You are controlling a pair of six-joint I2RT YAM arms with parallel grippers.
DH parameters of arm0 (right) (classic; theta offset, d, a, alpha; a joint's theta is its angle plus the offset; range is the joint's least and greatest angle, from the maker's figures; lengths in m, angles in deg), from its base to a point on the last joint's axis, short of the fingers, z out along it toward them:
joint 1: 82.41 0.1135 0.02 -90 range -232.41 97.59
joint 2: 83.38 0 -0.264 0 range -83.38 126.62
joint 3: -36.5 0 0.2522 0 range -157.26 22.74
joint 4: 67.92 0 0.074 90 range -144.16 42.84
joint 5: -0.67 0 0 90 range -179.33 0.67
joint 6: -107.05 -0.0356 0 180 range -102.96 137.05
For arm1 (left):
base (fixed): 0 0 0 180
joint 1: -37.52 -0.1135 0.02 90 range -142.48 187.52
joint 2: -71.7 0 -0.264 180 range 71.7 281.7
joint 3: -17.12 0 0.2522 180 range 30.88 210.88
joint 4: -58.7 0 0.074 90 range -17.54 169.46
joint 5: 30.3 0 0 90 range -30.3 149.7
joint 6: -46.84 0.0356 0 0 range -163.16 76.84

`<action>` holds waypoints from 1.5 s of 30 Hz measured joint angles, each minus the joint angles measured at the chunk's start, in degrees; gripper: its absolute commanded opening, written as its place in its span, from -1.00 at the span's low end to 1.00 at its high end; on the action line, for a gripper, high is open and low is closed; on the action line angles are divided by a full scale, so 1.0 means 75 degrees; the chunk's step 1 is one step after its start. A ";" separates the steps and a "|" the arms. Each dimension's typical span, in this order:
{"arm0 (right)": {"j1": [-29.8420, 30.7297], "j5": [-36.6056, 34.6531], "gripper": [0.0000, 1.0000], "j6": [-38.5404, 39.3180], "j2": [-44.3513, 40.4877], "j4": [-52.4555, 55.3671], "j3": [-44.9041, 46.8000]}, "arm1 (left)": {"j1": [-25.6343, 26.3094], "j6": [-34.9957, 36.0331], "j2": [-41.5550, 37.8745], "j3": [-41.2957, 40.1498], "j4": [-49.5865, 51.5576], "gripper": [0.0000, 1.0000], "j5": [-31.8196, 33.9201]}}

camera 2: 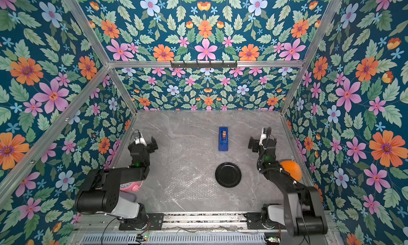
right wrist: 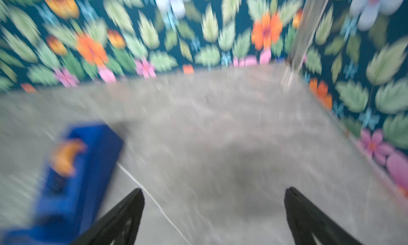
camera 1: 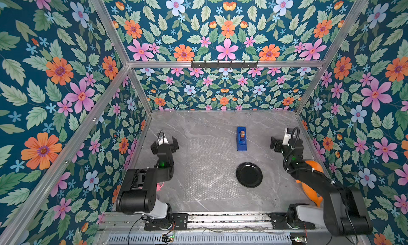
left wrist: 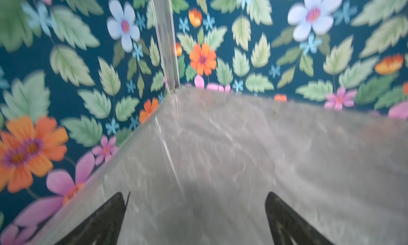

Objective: Wrap dinner plates in bubble wrap
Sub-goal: Pick up the plate from the center of the board.

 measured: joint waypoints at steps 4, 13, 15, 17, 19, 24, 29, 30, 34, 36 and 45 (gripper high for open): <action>-0.0128 0.0102 0.67 -0.2168 -0.1349 0.1609 -0.0729 | 0.0041 -0.1751 -0.0449 0.2133 0.2614 0.57 -0.0023; 0.1728 0.0851 0.33 -0.4336 -0.1950 0.7300 -0.0930 | 0.3162 -0.3535 -0.0536 0.2585 0.6811 0.50 -0.1195; 0.2579 0.0807 0.32 -0.4657 -0.1877 0.8224 -0.0898 | 0.3550 -0.3544 -0.0842 0.2407 0.7157 0.44 -0.1128; 0.3325 0.0804 0.31 -0.5077 -0.1877 0.8921 -0.0662 | 0.3756 -0.3544 -0.1221 0.2095 0.7449 0.42 -0.1142; 0.3864 0.0968 0.24 -0.5450 -0.1897 0.9273 -0.0248 | 0.3908 -0.3497 -0.1553 0.1766 0.7618 0.42 -0.1177; 0.4077 0.1358 0.09 -0.5939 -0.1935 0.9127 0.0452 | 0.3946 -0.3363 -0.1816 0.1271 0.7886 0.40 -0.1341; 0.3220 0.1824 0.03 -0.5884 -0.1614 0.8250 0.0731 | 0.3946 -0.3552 -0.2066 0.1107 0.8046 0.41 -0.1288; 0.2990 0.1967 0.03 -0.5837 -0.1553 0.8087 0.0816 | 0.3946 -0.3573 -0.2107 0.1064 0.8023 0.37 -0.1288; 0.2381 0.2570 0.02 -0.5598 -0.1282 0.7344 0.1087 | 0.3946 -0.3742 -0.1856 0.1134 0.8011 0.25 -0.1507; 0.2299 0.2786 -0.01 -0.5467 -0.1102 0.6983 0.1166 | 0.3946 -0.3786 -0.1600 0.1233 0.7973 0.24 -0.1816; 0.2206 0.3314 -0.15 -0.5415 -0.0096 0.5817 0.1480 | 0.3946 -0.4106 -0.1189 0.1326 0.7941 0.22 -0.2358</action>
